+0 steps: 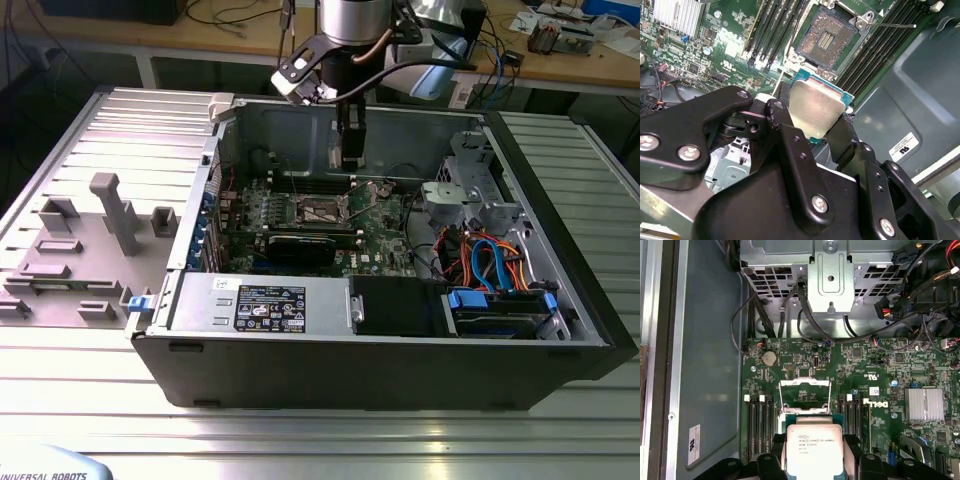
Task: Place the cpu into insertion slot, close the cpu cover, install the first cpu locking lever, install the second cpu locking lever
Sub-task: 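Place the cpu into insertion slot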
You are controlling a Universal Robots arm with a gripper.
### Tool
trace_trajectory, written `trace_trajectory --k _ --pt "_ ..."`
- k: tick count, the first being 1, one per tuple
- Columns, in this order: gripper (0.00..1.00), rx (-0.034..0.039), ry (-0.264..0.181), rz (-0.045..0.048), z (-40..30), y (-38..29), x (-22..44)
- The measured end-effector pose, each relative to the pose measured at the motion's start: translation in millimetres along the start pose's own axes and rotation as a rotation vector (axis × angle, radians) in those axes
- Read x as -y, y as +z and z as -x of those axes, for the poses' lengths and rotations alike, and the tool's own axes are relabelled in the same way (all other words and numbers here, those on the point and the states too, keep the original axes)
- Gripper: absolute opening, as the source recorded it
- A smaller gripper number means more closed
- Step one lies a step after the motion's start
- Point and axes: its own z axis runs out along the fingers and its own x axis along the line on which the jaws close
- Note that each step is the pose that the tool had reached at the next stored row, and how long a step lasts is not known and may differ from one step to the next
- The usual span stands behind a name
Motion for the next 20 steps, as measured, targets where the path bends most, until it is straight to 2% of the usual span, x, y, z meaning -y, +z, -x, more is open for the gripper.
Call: trace_trajectory --k 1,2,8,20 --pt "0.54 0.0007 0.009 0.0002 -1.7 11.4 4.8" --pt "0.54 0.0006 0.009 0.0001 -2.2 14.9 6.6" --pt "0.54 0.0007 0.009 0.0002 -3.5 29.6 16.2" --pt "0.54 0.0006 0.008 0.0001 -3.4 54.2 21.6"
